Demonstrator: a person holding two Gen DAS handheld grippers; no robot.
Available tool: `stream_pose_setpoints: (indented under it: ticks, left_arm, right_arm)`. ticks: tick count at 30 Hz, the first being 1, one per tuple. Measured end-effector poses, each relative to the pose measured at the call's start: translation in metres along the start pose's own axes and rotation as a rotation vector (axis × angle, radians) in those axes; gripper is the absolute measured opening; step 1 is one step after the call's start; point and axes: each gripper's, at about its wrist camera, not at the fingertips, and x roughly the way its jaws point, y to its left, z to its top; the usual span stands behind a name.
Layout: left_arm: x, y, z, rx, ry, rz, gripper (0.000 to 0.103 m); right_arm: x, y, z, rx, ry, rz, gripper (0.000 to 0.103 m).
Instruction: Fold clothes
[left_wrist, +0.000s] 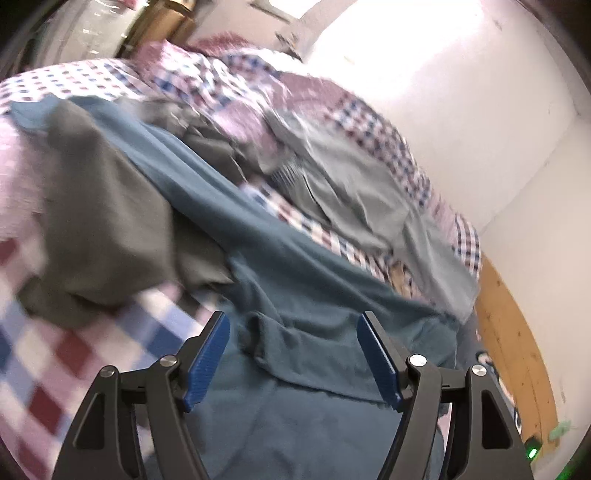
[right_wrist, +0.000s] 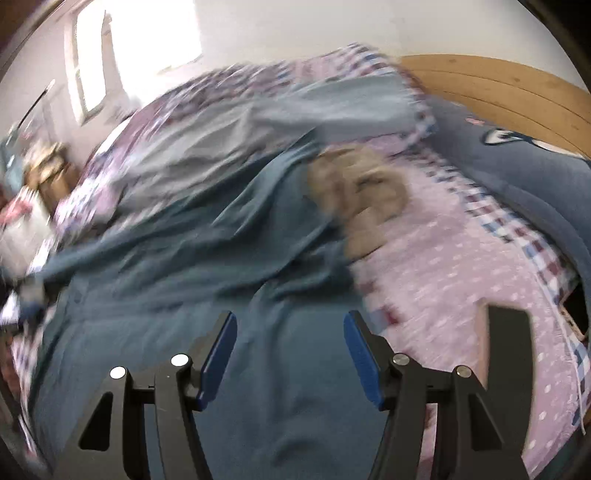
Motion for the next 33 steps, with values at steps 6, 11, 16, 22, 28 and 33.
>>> stream_pose_setpoints:
  ticks: [6, 11, 16, 22, 28, 33]
  left_arm:
    - [-0.038, 0.029, 0.003, -0.025, -0.042, 0.038, 0.080]
    - [-0.066, 0.043, -0.011, 0.003, -0.010, 0.052, 0.080]
    - [-0.092, 0.058, -0.038, 0.023, 0.083, 0.081, 0.080]
    - [-0.120, 0.075, -0.081, 0.058, 0.234, 0.136, 0.080]
    - [-0.137, 0.096, -0.111, 0.006, 0.322, 0.198, 0.080]
    - [-0.139, 0.107, -0.134, -0.047, 0.394, 0.254, 0.080]
  right_arm:
    - [-0.006, 0.055, -0.032, -0.215, 0.030, 0.042, 0.064]
    - [-0.014, 0.059, -0.046, -0.245, 0.030, 0.052, 0.064]
    - [-0.028, 0.036, -0.049, -0.150, 0.029, 0.058, 0.064]
    - [-0.040, 0.008, -0.055, -0.051, 0.028, 0.062, 0.064]
    - [-0.049, -0.013, -0.059, 0.028, 0.024, 0.067, 0.064]
    - [-0.055, -0.021, -0.065, 0.049, 0.023, 0.069, 0.064]
